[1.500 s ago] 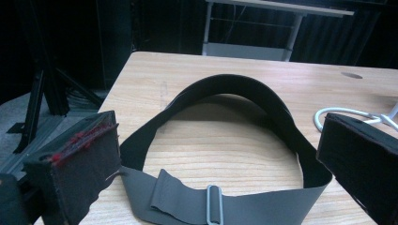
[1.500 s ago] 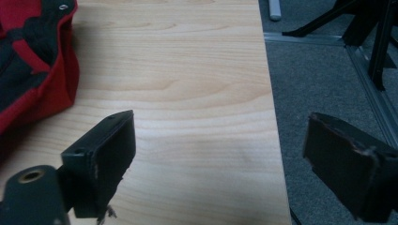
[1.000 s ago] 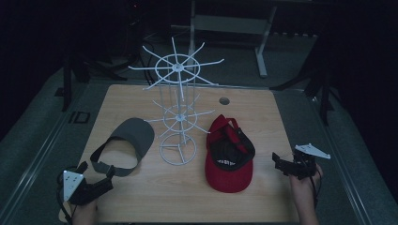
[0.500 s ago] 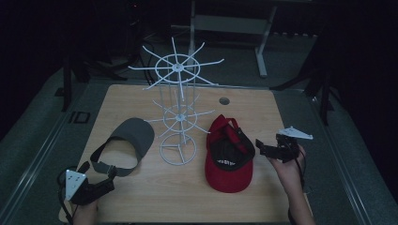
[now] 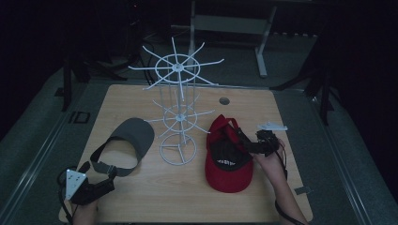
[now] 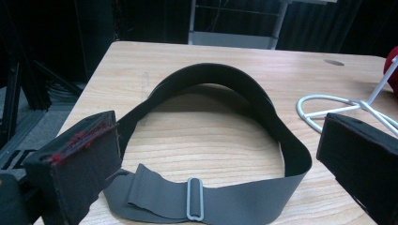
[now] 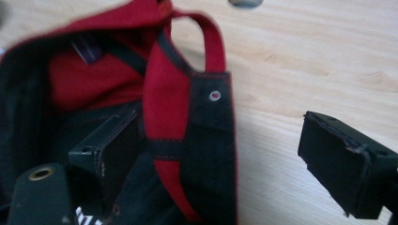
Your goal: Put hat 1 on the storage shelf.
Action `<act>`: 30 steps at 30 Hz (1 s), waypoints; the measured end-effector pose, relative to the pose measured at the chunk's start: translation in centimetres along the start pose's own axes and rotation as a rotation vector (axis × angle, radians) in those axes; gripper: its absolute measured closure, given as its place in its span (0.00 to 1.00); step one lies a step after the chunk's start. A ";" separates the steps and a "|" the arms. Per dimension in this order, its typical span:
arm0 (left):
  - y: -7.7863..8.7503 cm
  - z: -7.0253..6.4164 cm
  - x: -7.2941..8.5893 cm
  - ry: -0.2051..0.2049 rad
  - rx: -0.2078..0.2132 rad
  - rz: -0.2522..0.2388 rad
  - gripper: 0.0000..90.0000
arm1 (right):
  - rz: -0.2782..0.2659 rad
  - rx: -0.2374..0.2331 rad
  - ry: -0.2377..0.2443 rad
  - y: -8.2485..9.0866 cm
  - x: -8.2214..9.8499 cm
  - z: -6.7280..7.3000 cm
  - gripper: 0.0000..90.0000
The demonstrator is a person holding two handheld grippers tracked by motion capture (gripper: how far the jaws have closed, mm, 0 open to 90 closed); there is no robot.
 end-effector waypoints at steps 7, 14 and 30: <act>-0.1 0.0 0.1 -0.003 0.002 0.006 0.00 | 0.070 0.006 0.048 -2.2 0.7 0.8 0.12; -0.1 0.0 0.1 -0.002 0.002 0.008 0.00 | 0.145 0.034 0.131 -3.9 1.5 1.2 0.16; -0.2 0.0 0.2 0.004 0.001 0.018 0.00 | 0.151 0.054 0.179 -4.8 1.8 1.8 0.93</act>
Point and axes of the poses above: each handheld gripper's, and its own axes: y roughly backward along the jaws, x roughly out of its underside, z roughly to its left, the point moved 8 cm from there along -y, roughly forward along the jaws, and after that the axes turned 1 degree about y, right-handed, at the moved point
